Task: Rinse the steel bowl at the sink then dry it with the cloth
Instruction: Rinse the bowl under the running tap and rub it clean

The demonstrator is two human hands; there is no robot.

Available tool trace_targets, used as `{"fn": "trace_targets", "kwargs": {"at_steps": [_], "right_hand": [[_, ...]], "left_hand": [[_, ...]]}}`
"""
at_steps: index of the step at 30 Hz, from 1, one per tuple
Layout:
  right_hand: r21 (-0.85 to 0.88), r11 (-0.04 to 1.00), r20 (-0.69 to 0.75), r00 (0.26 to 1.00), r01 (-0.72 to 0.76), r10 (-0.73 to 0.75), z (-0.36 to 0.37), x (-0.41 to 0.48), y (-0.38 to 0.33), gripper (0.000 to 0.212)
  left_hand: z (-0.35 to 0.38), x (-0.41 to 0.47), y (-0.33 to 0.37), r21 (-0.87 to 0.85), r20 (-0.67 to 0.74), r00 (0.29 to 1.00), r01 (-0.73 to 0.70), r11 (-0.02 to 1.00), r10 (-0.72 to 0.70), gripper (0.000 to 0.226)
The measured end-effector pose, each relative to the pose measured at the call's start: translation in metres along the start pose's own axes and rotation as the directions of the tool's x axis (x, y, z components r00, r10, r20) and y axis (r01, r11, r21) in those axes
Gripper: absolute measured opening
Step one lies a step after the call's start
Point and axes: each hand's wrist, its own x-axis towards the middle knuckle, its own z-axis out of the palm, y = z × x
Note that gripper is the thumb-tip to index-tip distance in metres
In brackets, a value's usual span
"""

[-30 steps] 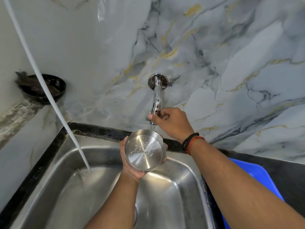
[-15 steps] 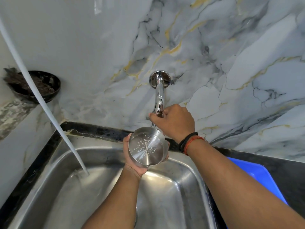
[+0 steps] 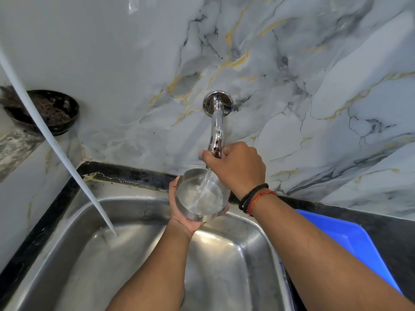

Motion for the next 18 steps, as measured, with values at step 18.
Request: {"fn": "trace_targets", "kwargs": {"at_steps": [18], "right_hand": [[0.126,0.988,0.034,0.996,-0.085,0.081,0.008,-0.001,0.004,0.060]], "left_hand": [[-0.014,0.005,0.020,0.255,-0.095,0.964,0.265,0.930,-0.249,0.066]]}}
